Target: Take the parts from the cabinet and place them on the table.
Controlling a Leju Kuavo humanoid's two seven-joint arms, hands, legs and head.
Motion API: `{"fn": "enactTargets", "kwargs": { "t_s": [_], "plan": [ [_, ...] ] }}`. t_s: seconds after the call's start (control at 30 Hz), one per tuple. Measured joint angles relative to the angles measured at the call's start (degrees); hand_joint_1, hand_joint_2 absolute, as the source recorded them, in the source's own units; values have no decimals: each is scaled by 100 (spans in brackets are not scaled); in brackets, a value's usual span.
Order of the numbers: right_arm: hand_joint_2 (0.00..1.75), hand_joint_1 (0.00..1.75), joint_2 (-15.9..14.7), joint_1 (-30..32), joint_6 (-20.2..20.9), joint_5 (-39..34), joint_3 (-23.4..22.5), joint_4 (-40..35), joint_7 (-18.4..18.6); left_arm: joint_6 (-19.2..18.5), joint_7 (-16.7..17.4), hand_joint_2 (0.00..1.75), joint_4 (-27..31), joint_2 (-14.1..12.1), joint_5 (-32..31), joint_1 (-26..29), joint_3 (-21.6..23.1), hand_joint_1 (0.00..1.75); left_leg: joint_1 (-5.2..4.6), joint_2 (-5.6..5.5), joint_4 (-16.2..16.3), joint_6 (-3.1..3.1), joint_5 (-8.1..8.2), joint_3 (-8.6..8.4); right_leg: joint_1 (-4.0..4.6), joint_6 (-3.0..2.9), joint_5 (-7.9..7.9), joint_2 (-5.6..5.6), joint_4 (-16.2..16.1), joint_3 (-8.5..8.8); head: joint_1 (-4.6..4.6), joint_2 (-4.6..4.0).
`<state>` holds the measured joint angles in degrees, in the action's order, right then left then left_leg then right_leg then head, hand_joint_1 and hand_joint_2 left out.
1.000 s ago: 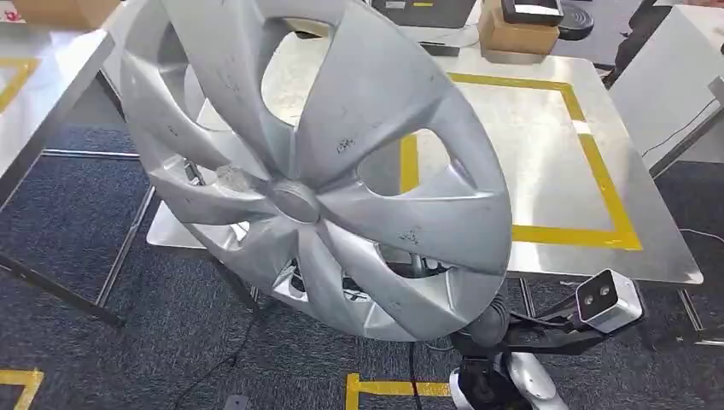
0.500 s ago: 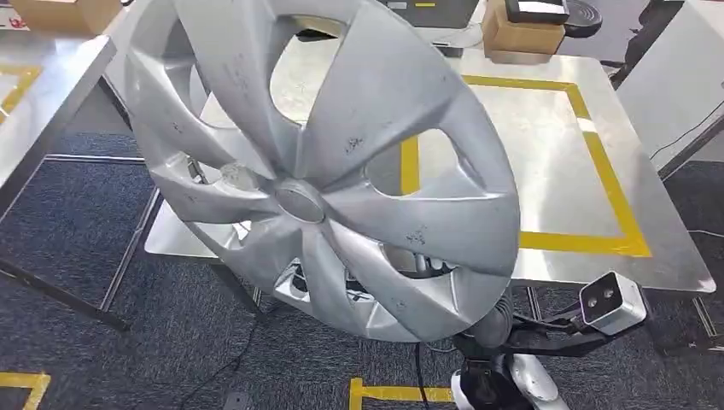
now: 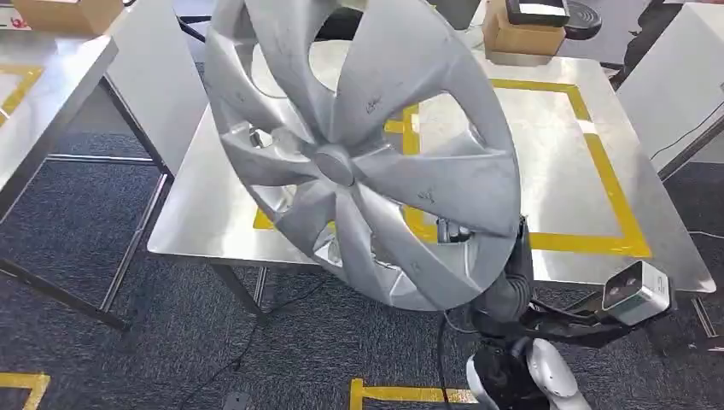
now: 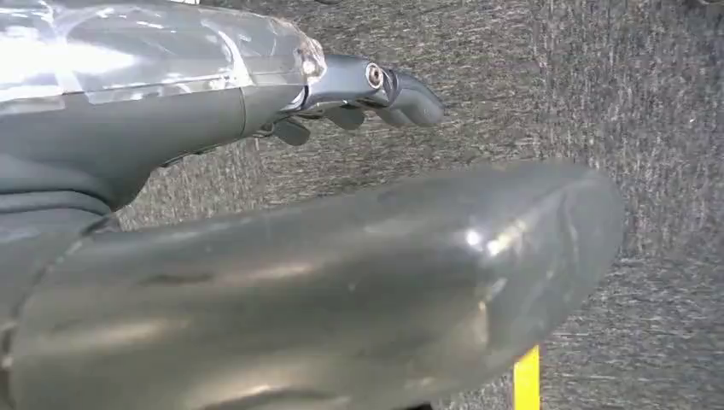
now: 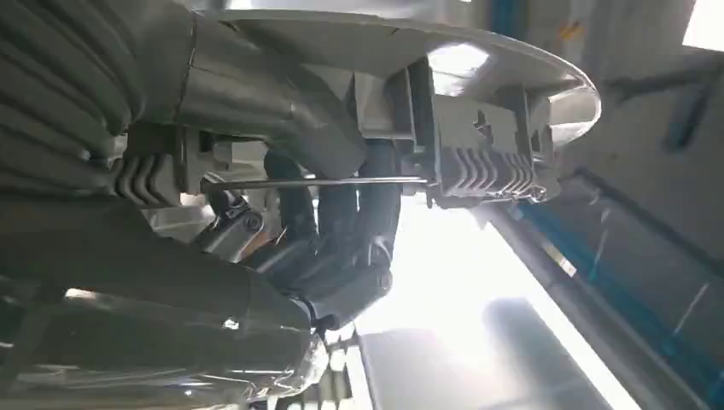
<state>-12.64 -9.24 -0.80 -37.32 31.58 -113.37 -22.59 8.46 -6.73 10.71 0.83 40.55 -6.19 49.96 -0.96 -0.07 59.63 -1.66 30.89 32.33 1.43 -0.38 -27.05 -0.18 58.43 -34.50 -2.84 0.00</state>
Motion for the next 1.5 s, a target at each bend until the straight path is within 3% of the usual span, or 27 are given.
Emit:
{"fn": "enactTargets", "kwargs": {
  "t_s": [0.13,0.33,0.4,0.57,0.67,0.83,0.97,1.03,1.13,1.23,1.37,1.5],
  "plan": [
    [175,175,-661,-231,-1469,1091,-639,-340,1298,0,-52,0,0,13,15,10,0,0,-16,-43,0,-9,-6,-2,-13,1,0,-35,0,8,7,0],
    [175,175,-1578,-720,-1773,2376,-1694,-719,3026,-13,-68,0,-2,20,-42,33,0,0,-38,-55,2,-22,-8,0,-31,6,3,-48,-2,9,0,0],
    [175,175,-1815,-825,-1771,2478,-1944,-801,3181,-15,-68,0,-2,28,-48,38,0,0,-38,-61,2,-23,-7,3,-31,7,2,-56,-5,10,-11,0],
    [175,175,-2078,-938,-1749,2580,-2259,-968,3271,-24,-68,0,-2,52,-55,35,0,0,-38,-56,2,-29,-3,3,-31,25,-5,-56,-7,11,-4,0],
    [175,175,-2225,-1087,-1646,3165,-2332,-1023,3744,-37,-65,0,0,59,-81,34,2,0,-38,-26,1,-30,-3,5,-32,28,-3,-52,-7,11,-2,0],
    [175,175,-2529,-2122,-490,4417,-2152,-924,5355,-74,-68,0,0,81,-151,10,31,0,-38,49,-1,-33,-5,4,-36,41,5,-35,-6,8,7,0],
    [175,175,-2620,-2914,35,4626,-1800,-565,5779,-109,-39,0,4,116,-182,-40,57,0,-37,84,-2,-36,-7,0,-36,50,13,-13,-5,8,7,0],
    [175,175,-2666,-3318,529,4758,-1474,-336,6085,-129,-11,0,24,120,-212,-61,87,0,-37,111,-5,-36,-7,6,-36,53,15,8,-4,8,9,0],
    [175,175,-2673,-3802,1469,5283,-969,137,6215,-179,15,0,33,133,-249,-107,87,0,-35,134,-5,-36,-7,4,-35,53,16,18,-4,8,9,0],
    [175,175,-2647,-4136,2153,5928,-553,686,6248,-195,42,0,35,144,-273,-135,96,0,-35,139,-5,-36,-7,-1,-35,53,18,18,-3,7,11,0],
    [175,175,-2533,-4327,3513,7220,-290,1269,6248,-212,68,0,37,160,-300,-158,153,0,-35,145,-5,-37,-7,-1,-35,52,18,19,-3,7,13,0],
    [175,175,-2351,-4448,4133,7925,-89,1826,6250,-251,149,0,44,168,-361,-183,199,0,-36,156,-5,-43,-2,0,-36,52,18,33,-5,4,9,0]
  ]
}}
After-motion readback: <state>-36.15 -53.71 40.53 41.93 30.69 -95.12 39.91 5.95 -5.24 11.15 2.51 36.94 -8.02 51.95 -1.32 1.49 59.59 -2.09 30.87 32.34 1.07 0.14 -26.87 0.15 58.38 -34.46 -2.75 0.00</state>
